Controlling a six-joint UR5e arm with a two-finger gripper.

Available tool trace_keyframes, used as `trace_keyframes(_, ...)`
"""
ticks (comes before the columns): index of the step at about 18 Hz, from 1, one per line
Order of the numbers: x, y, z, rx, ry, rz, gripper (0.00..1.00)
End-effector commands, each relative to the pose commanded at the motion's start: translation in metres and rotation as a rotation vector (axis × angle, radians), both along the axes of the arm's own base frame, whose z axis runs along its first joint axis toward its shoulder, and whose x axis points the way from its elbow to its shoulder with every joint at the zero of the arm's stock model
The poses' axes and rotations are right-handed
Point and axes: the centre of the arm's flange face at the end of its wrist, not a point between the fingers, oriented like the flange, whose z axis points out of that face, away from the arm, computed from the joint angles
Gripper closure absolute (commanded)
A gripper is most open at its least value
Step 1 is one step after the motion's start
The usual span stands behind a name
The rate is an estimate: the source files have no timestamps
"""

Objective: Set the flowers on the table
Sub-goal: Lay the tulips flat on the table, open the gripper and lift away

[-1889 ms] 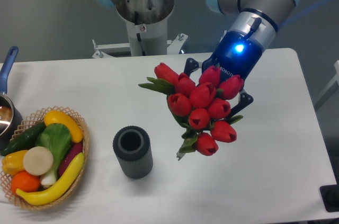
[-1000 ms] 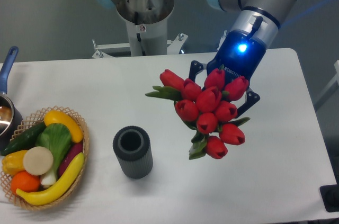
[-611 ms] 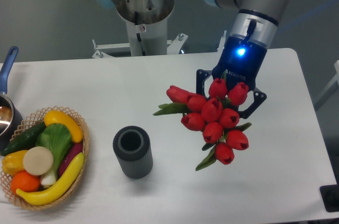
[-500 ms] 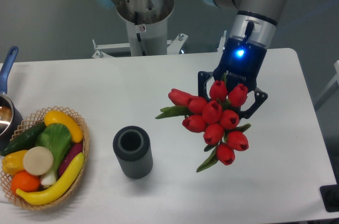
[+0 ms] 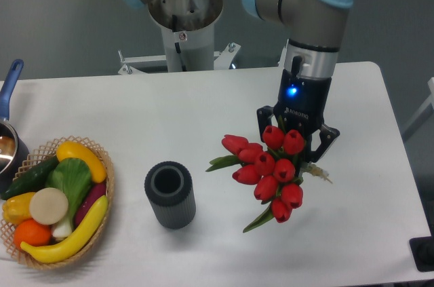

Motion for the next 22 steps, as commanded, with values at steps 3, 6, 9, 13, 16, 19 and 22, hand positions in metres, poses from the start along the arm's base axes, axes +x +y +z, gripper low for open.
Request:
trace_keyframes(3, -0.002, -0.001, -0.017, -0.120, 0.032, -0.069, 0.52)
trace_keyframes(6, -0.004, 0.005, -0.046, -0.215, 0.046, -0.154, 0.52)
trace_keyframes(9, 0.007, 0.022, -0.071, -0.356, 0.074, -0.200, 0.52)
trace_keyframes(13, 0.003, 0.034, -0.105, -0.408, 0.044, -0.237, 0.52)
trace_keyframes(16, 0.004, 0.034, -0.108, -0.408, 0.027, -0.242, 0.51)
trace_keyframes(19, 0.005, 0.037, -0.109, -0.386, 0.018, -0.248, 0.39)
trace_keyframes(22, -0.002, 0.045, -0.109, -0.338, 0.014, -0.253, 0.00)
